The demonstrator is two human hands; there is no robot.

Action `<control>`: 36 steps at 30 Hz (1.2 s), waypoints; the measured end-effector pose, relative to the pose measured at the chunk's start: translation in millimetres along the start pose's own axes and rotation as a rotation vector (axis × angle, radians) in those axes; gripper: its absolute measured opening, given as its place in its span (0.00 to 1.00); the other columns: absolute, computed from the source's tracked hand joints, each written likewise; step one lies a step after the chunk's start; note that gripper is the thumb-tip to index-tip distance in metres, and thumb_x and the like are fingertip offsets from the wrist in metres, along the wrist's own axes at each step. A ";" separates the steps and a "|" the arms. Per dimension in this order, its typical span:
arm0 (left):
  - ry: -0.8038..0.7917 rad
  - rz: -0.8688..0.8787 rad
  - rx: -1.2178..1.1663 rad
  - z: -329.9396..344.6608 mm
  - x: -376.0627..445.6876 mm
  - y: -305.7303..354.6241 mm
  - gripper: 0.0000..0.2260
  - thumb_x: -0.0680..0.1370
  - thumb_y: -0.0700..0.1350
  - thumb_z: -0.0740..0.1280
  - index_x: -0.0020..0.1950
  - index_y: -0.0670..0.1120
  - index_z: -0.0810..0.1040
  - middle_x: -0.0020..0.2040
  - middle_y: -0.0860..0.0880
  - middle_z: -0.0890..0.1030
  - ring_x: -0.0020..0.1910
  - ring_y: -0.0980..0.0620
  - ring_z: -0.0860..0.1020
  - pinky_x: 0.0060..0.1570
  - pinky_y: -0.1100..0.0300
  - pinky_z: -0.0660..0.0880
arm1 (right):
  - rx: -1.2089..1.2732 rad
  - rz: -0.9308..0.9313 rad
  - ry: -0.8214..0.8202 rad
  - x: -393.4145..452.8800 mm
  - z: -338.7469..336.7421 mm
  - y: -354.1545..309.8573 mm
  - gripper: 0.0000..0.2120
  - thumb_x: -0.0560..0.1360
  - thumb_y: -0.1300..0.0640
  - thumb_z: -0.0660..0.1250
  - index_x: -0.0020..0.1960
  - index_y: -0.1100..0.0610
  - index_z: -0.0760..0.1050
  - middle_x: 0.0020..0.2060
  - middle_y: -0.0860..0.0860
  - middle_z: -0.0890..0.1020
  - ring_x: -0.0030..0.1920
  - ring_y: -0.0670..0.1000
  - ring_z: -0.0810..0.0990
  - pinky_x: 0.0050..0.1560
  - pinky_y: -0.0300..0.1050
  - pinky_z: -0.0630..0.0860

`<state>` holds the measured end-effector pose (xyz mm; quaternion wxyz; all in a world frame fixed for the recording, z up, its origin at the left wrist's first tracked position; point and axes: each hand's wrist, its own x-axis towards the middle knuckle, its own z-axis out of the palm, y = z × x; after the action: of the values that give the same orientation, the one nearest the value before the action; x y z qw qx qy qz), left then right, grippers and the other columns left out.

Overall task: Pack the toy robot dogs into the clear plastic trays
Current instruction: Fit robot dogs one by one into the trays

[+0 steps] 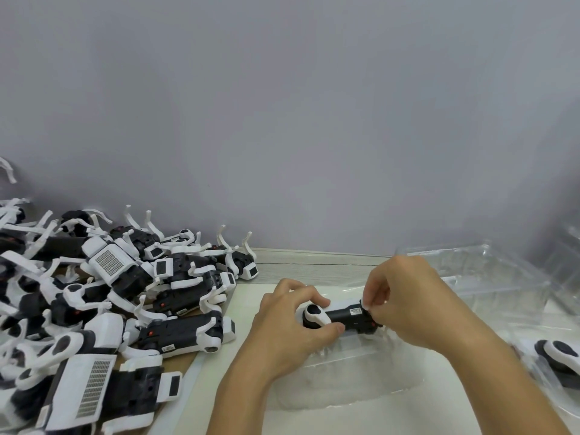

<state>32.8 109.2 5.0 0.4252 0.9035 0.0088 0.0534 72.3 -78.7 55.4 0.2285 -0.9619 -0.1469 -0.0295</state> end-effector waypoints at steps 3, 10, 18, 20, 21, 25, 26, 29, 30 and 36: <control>0.000 -0.013 0.019 2.6 -0.4 2.2 0.10 0.70 0.58 0.75 0.48 0.62 0.78 0.58 0.67 0.68 0.63 0.61 0.65 0.57 0.62 0.65 | 0.021 0.003 -0.029 1.3 12.0 -4.1 0.16 0.68 0.68 0.64 0.33 0.48 0.79 0.30 0.43 0.78 0.31 0.43 0.76 0.29 0.34 0.71; -0.053 -0.057 0.064 -8.6 -2.8 6.7 0.28 0.68 0.60 0.75 0.63 0.67 0.65 0.59 0.67 0.68 0.65 0.58 0.67 0.66 0.54 0.66 | 0.030 0.068 -0.115 -2.5 -7.4 9.8 0.14 0.68 0.48 0.78 0.49 0.43 0.75 0.44 0.42 0.73 0.36 0.41 0.75 0.25 0.30 0.65; 0.004 -0.120 0.367 -17.9 -4.0 15.0 0.31 0.62 0.71 0.70 0.59 0.58 0.68 0.55 0.62 0.73 0.54 0.56 0.75 0.54 0.55 0.74 | -0.005 -0.060 -0.095 -2.5 11.0 -15.9 0.06 0.73 0.52 0.73 0.48 0.47 0.77 0.45 0.44 0.77 0.41 0.46 0.78 0.42 0.42 0.78; 0.039 -0.130 0.423 -14.9 -2.5 13.4 0.34 0.63 0.68 0.70 0.66 0.61 0.68 0.59 0.62 0.74 0.57 0.56 0.75 0.52 0.56 0.71 | 0.017 -0.085 -0.069 -1.3 15.7 -18.5 0.06 0.74 0.54 0.73 0.50 0.48 0.79 0.45 0.45 0.76 0.45 0.47 0.78 0.46 0.44 0.79; 0.064 -0.128 0.452 -12.5 -1.3 12.5 0.34 0.63 0.68 0.70 0.67 0.62 0.68 0.59 0.62 0.74 0.59 0.56 0.74 0.53 0.56 0.69 | 0.027 -0.094 -0.051 -0.6 17.7 -19.0 0.06 0.74 0.54 0.73 0.51 0.48 0.80 0.45 0.45 0.76 0.46 0.48 0.77 0.48 0.45 0.79; 0.121 -0.127 0.489 -5.6 1.6 11.1 0.28 0.64 0.68 0.69 0.60 0.61 0.69 0.48 0.62 0.73 0.56 0.56 0.74 0.50 0.54 0.60 | 0.056 -0.107 -0.013 1.0 22.8 -18.5 0.06 0.73 0.54 0.74 0.50 0.50 0.82 0.42 0.45 0.77 0.44 0.48 0.77 0.46 0.45 0.79; 0.121 -0.128 0.489 -5.4 2.1 10.1 0.27 0.64 0.69 0.69 0.59 0.61 0.69 0.46 0.62 0.73 0.54 0.56 0.74 0.50 0.55 0.60 | 0.063 -0.106 -0.006 1.7 23.5 -17.7 0.06 0.72 0.54 0.75 0.49 0.51 0.82 0.42 0.45 0.77 0.43 0.48 0.78 0.45 0.45 0.79; 0.102 -0.131 0.487 -6.8 2.8 8.1 0.26 0.63 0.69 0.69 0.56 0.62 0.69 0.43 0.62 0.72 0.50 0.56 0.74 0.49 0.55 0.59 | 0.061 -0.119 0.015 4.6 23.6 -16.5 0.04 0.72 0.54 0.75 0.44 0.54 0.83 0.39 0.48 0.79 0.41 0.50 0.79 0.43 0.50 0.81; 0.096 -0.132 0.484 -7.2 3.0 8.1 0.25 0.64 0.69 0.69 0.56 0.62 0.69 0.43 0.63 0.72 0.49 0.57 0.73 0.49 0.55 0.59 | 0.057 -0.126 0.020 5.7 23.6 -16.7 0.05 0.72 0.54 0.75 0.41 0.55 0.83 0.37 0.49 0.79 0.40 0.51 0.79 0.42 0.51 0.80; 0.108 -0.124 0.512 -6.0 2.9 8.4 0.24 0.66 0.67 0.67 0.58 0.62 0.68 0.46 0.61 0.73 0.51 0.55 0.73 0.49 0.54 0.59 | 0.085 -0.140 0.080 8.1 32.0 -16.3 0.01 0.73 0.58 0.74 0.44 0.54 0.84 0.38 0.45 0.79 0.41 0.48 0.78 0.40 0.43 0.77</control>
<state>34.8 108.6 15.5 0.1841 0.9752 0.0999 0.0716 74.8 -48.3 34.8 0.2724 -0.9368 -0.2056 -0.0775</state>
